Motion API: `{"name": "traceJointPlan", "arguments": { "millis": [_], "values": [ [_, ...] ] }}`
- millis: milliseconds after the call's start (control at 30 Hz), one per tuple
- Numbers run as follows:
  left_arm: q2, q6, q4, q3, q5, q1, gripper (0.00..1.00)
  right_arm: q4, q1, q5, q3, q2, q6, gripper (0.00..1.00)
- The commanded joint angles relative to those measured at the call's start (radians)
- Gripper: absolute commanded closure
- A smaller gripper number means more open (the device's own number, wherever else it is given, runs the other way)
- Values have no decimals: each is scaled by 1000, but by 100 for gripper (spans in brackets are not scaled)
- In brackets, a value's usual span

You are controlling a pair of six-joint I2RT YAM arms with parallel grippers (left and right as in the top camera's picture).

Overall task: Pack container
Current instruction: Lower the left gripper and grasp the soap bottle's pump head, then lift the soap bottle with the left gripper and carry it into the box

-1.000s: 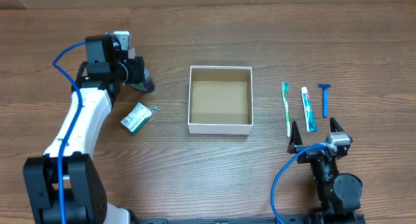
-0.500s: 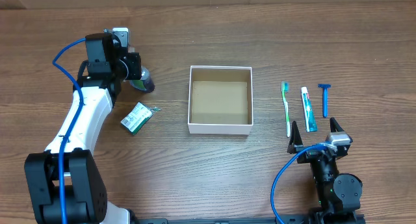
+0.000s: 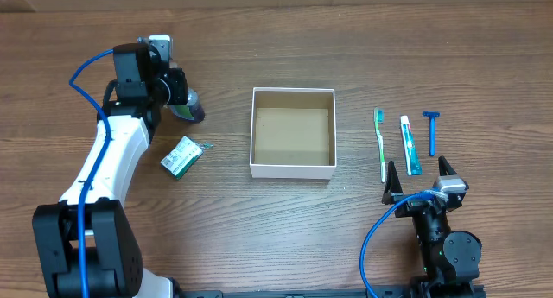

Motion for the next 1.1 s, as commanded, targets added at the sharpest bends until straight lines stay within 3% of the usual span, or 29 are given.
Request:
{"name": "traceJointPlan", "arguments": {
  "millis": [0, 267, 467, 600, 833, 1067],
  "values": [
    [-75, -7, 15, 23, -2, -6, 64, 6, -3, -5, -10, -3, 7, 0],
    [-149, -8, 7, 23, 0, -6, 66, 6, -3, -5, -10, -3, 7, 0],
    [-233, -76, 10, 23, 0, -48, 70, 6, -3, -5, -10, -3, 7, 0],
    [-301, -129, 10, 23, -10, -105, 67, 6, -3, -5, -10, -3, 7, 0],
    [-402, -387, 13, 24, -21, -225, 72, 6, -3, -5, -10, -3, 7, 0],
    [-410, -504, 15, 25, -59, -373, 72, 6, -3, -5, -10, -3, 7, 0]
  ]
}}
